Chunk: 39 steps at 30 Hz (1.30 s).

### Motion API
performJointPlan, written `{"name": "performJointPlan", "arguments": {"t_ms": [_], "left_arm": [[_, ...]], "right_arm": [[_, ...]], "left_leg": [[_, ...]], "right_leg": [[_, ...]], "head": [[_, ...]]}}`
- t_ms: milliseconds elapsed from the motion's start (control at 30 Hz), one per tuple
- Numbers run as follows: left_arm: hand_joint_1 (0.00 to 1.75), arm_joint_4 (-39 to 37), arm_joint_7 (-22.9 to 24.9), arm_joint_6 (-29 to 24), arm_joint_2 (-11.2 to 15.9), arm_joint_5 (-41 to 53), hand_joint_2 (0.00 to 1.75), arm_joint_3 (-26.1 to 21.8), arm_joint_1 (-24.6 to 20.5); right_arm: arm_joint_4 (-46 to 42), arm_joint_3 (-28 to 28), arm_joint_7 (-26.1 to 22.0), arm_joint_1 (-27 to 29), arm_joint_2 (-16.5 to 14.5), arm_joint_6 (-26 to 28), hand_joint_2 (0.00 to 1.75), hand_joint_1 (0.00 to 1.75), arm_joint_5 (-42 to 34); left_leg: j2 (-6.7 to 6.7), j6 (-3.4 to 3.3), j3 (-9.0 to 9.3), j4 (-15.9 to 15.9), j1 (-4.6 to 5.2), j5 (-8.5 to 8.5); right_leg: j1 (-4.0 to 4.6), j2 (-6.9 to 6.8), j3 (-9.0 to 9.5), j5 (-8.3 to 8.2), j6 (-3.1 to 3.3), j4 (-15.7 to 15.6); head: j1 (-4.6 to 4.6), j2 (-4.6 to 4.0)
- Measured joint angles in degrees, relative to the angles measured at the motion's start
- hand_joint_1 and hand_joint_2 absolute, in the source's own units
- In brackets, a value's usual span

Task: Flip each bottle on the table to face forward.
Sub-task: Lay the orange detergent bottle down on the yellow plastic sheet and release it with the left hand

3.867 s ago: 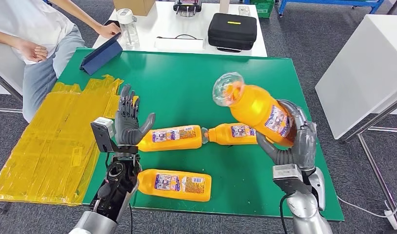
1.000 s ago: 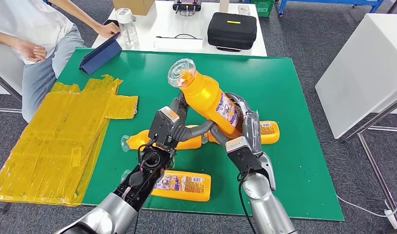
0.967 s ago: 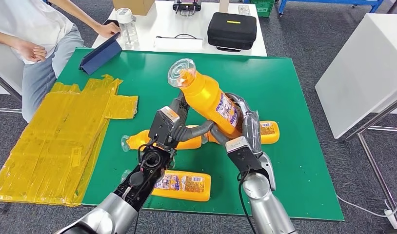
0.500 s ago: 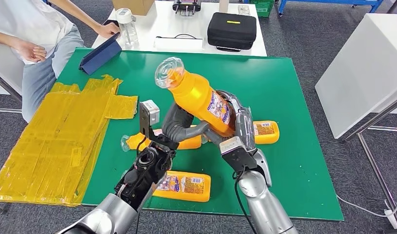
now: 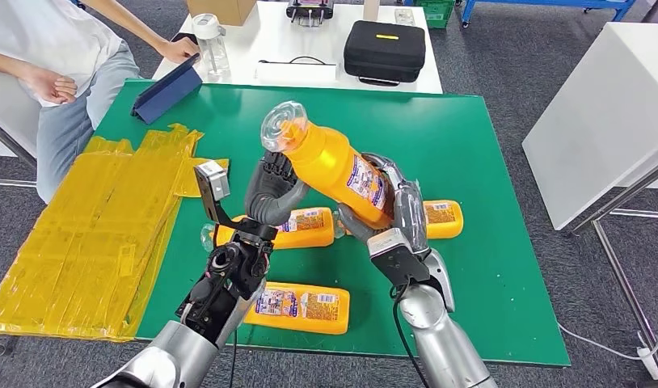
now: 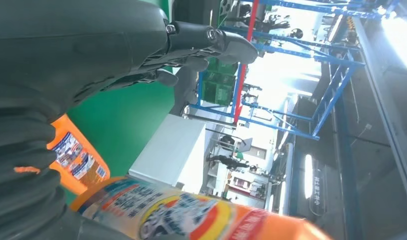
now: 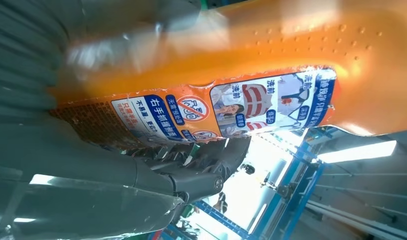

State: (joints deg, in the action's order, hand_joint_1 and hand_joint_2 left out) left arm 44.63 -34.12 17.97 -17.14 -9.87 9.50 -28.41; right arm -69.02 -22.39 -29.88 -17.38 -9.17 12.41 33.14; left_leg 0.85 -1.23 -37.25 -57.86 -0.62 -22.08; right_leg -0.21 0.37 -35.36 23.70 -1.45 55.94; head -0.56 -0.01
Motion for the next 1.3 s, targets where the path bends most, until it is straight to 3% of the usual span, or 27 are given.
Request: {"name": "performJointPlan", "arguments": {"t_ms": [367,767,1033,1300], "left_arm": [[0.0,1.8,-0.2,-1.6,1.0,-0.1,1.75,-1.4,0.8],[0.0,4.9,0.5,-1.4,1.8,2.3,1.75,-3.2,2.6],[0.0,5.4,1.6,-1.0,1.2,3.6,1.75,-3.3,3.1],[0.0,6.9,0.8,-7.1,0.4,17.5,1.75,-0.3,3.4]], "right_arm": [[0.7,1.5,-0.4,0.3,0.6,0.1,1.75,1.75,-0.6],[4.0,9.9,-2.0,0.6,0.7,0.6,1.75,1.75,0.4],[0.1,16.3,-0.1,2.9,0.5,2.4,1.75,1.75,1.7],[-2.7,18.4,0.5,4.8,-0.5,1.1,1.75,1.75,3.6]], "left_leg": [[0.0,0.0,-0.01,0.0,0.0,0.0],[0.01,0.0,-0.01,0.0,0.01,0.0],[0.02,0.0,-0.03,0.0,0.01,-0.01],[0.02,0.0,-0.03,0.0,0.0,-0.01]], "right_leg": [[0.0,0.0,0.0,0.0,0.0,0.0],[-0.01,-0.01,-0.01,0.0,0.0,0.0],[-0.01,-0.01,-0.03,0.0,0.0,0.0],[0.0,-0.01,-0.04,0.0,0.0,0.0]], "head": [[0.0,0.01],[-0.01,0.01],[0.0,0.01],[-0.01,0.01]]}}
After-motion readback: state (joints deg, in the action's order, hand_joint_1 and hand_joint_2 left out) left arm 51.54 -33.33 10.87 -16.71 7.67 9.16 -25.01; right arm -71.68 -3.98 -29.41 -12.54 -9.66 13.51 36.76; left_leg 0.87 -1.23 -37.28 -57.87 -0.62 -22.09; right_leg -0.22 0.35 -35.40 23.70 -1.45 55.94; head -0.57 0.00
